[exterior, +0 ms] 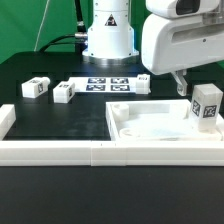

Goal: Assemble one leg

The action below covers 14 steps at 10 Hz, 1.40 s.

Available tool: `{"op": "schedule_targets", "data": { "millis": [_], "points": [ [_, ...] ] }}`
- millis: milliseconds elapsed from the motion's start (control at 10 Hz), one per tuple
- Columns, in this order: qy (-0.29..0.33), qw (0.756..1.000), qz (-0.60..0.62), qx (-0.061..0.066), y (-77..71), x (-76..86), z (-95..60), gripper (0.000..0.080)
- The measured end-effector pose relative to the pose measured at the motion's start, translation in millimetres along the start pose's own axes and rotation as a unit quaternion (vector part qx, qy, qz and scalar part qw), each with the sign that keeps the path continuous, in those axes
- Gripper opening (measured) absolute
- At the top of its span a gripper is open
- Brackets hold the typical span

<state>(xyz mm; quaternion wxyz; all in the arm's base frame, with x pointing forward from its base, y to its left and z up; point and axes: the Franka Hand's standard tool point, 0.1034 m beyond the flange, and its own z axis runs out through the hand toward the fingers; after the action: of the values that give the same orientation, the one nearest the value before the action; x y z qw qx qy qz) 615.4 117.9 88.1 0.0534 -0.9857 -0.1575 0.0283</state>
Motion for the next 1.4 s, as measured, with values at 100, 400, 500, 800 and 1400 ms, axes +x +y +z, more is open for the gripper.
{"op": "schedule_targets", "data": {
  "millis": [100, 400, 500, 800, 1400],
  "points": [
    [0.0, 1.0, -0.002, 0.001, 6.6, 0.9, 3.4, 0.0649],
    [0.006, 1.0, 0.002, 0.001, 11.4, 6.9, 5.1, 0.0649],
    [0.007, 1.0, 0.002, 0.001, 11.0, 8.8, 3.3, 0.0649],
    [0.01, 1.0, 0.001, 0.0, 9.6, 9.5, 3.9, 0.0362],
    [0.01, 0.998, 0.066, 0.003, 8.4, 9.9, 3.9, 0.0291]
  ]
}}
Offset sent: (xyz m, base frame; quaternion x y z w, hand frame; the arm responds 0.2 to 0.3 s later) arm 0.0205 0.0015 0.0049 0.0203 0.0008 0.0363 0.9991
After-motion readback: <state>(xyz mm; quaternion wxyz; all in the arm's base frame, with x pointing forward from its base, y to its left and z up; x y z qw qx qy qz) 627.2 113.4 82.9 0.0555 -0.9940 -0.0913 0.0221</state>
